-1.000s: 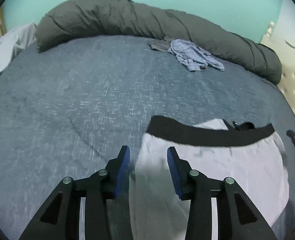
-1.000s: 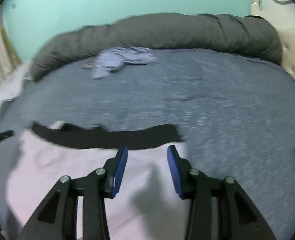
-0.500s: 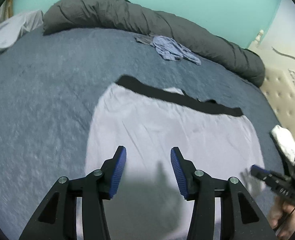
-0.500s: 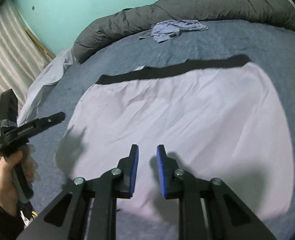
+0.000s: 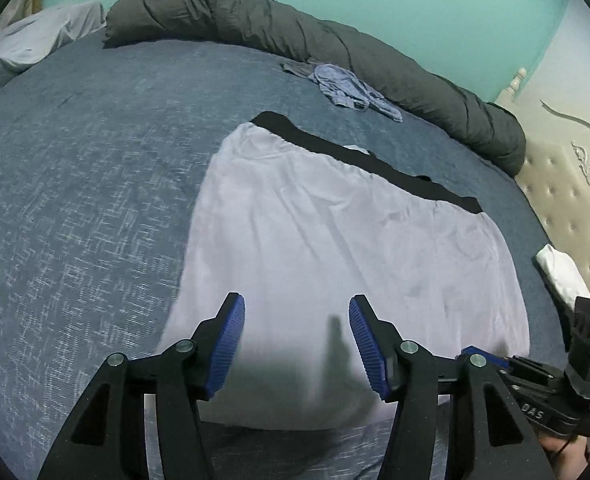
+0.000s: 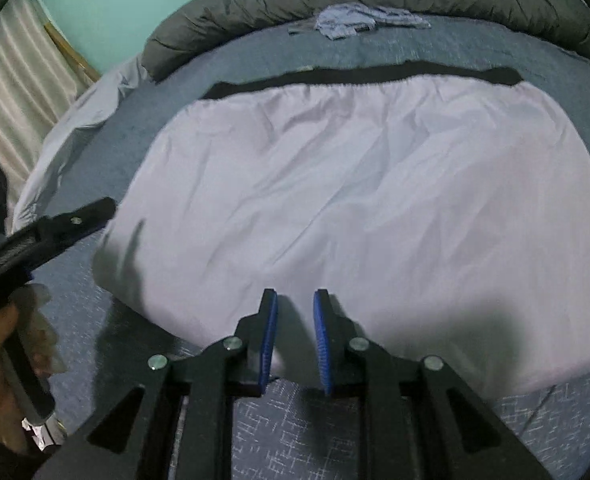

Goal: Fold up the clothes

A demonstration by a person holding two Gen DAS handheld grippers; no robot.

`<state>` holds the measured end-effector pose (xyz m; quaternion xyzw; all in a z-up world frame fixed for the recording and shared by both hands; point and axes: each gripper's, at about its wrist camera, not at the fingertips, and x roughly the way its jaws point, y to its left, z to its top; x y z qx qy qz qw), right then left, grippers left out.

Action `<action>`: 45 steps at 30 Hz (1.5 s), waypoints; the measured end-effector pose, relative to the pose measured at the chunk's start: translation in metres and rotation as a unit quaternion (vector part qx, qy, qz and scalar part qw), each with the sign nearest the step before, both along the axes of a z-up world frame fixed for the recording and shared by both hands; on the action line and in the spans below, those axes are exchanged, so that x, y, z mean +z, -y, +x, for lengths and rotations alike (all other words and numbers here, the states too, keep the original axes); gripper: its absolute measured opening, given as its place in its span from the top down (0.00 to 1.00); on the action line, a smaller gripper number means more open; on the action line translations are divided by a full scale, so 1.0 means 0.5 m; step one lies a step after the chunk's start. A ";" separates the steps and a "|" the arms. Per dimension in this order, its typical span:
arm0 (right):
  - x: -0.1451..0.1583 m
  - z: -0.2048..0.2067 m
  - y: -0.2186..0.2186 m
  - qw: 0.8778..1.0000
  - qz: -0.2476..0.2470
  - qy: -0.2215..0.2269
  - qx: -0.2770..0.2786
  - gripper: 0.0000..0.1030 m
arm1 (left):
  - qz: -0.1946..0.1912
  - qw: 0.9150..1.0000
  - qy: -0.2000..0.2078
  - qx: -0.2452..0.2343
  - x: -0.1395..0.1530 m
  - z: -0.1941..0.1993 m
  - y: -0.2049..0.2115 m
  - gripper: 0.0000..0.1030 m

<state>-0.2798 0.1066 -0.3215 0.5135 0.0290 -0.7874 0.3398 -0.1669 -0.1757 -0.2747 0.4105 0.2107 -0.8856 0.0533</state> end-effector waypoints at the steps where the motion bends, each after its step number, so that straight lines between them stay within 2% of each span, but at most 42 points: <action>1: -0.007 0.000 0.003 1.000 0.005 0.002 -0.002 0.82 | 0.003 1.000 -0.001 0.000 -0.002 0.006 0.002 0.42; 8: -0.062 0.002 0.021 0.999 0.041 0.002 -0.007 0.82 | -0.004 1.000 -0.006 -0.008 -0.002 0.024 0.013 0.42; 11: -0.066 0.008 0.032 0.998 0.060 -0.014 0.000 0.83 | -0.002 1.000 -0.010 -0.007 0.001 0.023 0.022 0.42; 17: -0.012 -0.005 0.021 0.999 0.023 -0.024 -0.012 0.83 | 0.002 1.000 -0.013 -0.007 0.001 0.024 0.029 0.41; 19: -0.008 -0.012 0.023 1.000 0.015 -0.020 -0.012 0.87 | 0.004 1.000 -0.013 -0.007 0.001 0.025 0.031 0.41; 25: -0.068 -0.014 0.046 0.999 0.041 0.004 -0.014 0.91 | 0.005 1.000 -0.015 -0.006 0.003 0.027 0.037 0.41; 27: -0.076 -0.017 0.051 0.999 0.047 -0.001 -0.009 0.91 | 0.005 1.000 -0.015 -0.009 0.003 0.026 0.037 0.41; 34: -0.022 -0.064 0.067 0.999 0.035 -0.019 -0.020 0.92 | 0.006 1.000 -0.015 -0.009 0.004 0.023 0.040 0.41; 39: -0.060 -0.096 0.098 0.998 0.063 0.009 -0.013 0.92 | 0.004 1.000 -0.016 -0.012 0.006 0.021 0.037 0.41; 45: -0.023 -0.145 0.110 0.998 0.047 -0.003 -0.035 0.92 | 0.005 1.000 -0.015 -0.011 0.005 0.019 0.037 0.40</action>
